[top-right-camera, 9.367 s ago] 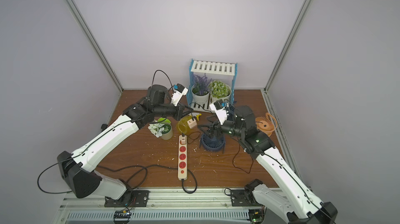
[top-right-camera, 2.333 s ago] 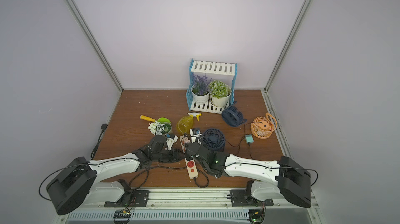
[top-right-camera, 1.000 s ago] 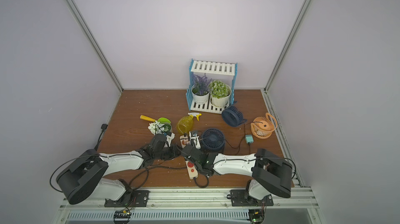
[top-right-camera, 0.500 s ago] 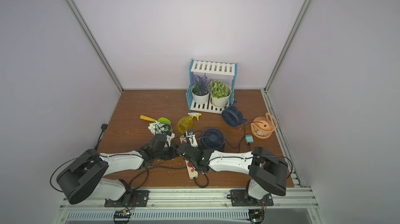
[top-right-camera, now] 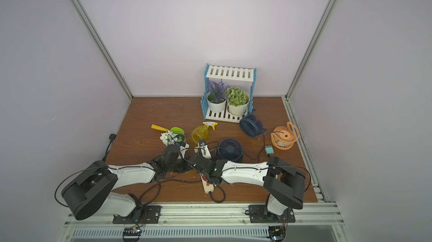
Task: Plug the desk fan into the power strip
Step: Insert the plug into the socket.
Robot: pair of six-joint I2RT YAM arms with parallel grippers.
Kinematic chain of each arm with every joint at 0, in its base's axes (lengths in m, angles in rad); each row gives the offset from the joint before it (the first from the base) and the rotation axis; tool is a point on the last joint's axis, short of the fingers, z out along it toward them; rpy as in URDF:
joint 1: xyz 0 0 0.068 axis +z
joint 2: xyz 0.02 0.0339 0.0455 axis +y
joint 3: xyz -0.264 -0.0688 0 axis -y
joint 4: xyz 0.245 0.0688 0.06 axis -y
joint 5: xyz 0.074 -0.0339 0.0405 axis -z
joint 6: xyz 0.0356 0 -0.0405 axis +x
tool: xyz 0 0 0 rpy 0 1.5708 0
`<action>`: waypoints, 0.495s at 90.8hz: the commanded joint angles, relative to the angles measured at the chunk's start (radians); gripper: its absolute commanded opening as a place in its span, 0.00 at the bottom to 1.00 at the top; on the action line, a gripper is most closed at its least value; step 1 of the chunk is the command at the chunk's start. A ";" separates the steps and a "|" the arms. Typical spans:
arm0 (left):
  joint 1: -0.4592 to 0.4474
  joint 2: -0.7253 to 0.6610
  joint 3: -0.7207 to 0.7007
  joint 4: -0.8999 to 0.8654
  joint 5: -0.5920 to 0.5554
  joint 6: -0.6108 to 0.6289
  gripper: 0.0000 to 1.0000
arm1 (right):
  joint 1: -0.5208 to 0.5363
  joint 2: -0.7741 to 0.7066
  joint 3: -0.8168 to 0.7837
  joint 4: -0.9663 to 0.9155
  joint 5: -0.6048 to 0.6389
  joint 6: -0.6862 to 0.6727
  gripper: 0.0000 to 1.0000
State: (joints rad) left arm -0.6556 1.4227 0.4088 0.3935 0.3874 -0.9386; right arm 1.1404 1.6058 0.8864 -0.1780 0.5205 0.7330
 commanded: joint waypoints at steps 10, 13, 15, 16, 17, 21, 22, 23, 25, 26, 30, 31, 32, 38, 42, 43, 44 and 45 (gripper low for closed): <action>0.013 0.020 -0.011 -0.020 -0.026 0.011 0.21 | 0.004 0.140 -0.108 -0.196 -0.183 0.021 0.00; 0.014 0.020 -0.010 -0.018 -0.025 0.012 0.21 | 0.004 0.147 -0.116 -0.198 -0.197 0.029 0.00; 0.014 0.021 -0.010 -0.019 -0.025 0.012 0.21 | 0.005 0.150 -0.123 -0.200 -0.205 0.035 0.00; 0.014 0.021 -0.010 -0.019 -0.025 0.012 0.21 | 0.005 0.150 -0.128 -0.200 -0.210 0.039 0.00; 0.014 0.020 -0.011 -0.020 -0.025 0.011 0.21 | 0.005 0.151 -0.133 -0.200 -0.214 0.043 0.00; 0.016 0.019 -0.011 -0.023 -0.025 0.011 0.21 | 0.006 0.146 -0.153 -0.199 -0.232 0.061 0.00; 0.016 0.019 -0.011 -0.023 -0.024 0.012 0.21 | 0.006 0.145 -0.159 -0.199 -0.235 0.066 0.00; 0.016 0.018 -0.011 -0.024 -0.025 0.013 0.21 | 0.007 0.143 -0.164 -0.199 -0.236 0.068 0.00; 0.016 0.019 -0.010 -0.025 -0.025 0.013 0.21 | 0.007 0.139 -0.174 -0.201 -0.239 0.074 0.00; 0.017 0.019 -0.010 -0.026 -0.025 0.012 0.21 | 0.006 0.137 -0.178 -0.203 -0.239 0.076 0.00; 0.017 0.018 -0.009 -0.028 -0.024 0.014 0.21 | 0.005 0.135 -0.187 -0.217 -0.233 0.074 0.00; 0.017 0.018 -0.008 -0.029 -0.024 0.015 0.21 | 0.004 0.136 -0.186 -0.220 -0.229 0.072 0.00; 0.017 0.018 -0.008 -0.029 -0.023 0.015 0.21 | 0.003 0.140 -0.183 -0.227 -0.224 0.068 0.00; 0.017 0.020 -0.008 -0.028 -0.024 0.016 0.21 | -0.005 0.173 -0.147 -0.272 -0.207 0.036 0.00; 0.017 0.022 -0.008 -0.029 -0.024 0.019 0.21 | -0.009 0.201 -0.115 -0.303 -0.198 0.014 0.00; 0.017 0.022 -0.008 -0.030 -0.025 0.020 0.21 | -0.009 0.206 -0.108 -0.313 -0.196 0.011 0.00; 0.017 0.023 -0.008 -0.031 -0.025 0.021 0.21 | -0.008 0.212 -0.102 -0.320 -0.194 0.007 0.00; 0.017 0.023 -0.008 -0.031 -0.025 0.021 0.21 | -0.008 0.217 -0.097 -0.326 -0.193 0.005 0.00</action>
State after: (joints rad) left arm -0.6525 1.4227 0.4088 0.3935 0.3889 -0.9379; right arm 1.1378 1.6291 0.8509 -0.1303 0.5266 0.7631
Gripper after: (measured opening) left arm 0.207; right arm 0.232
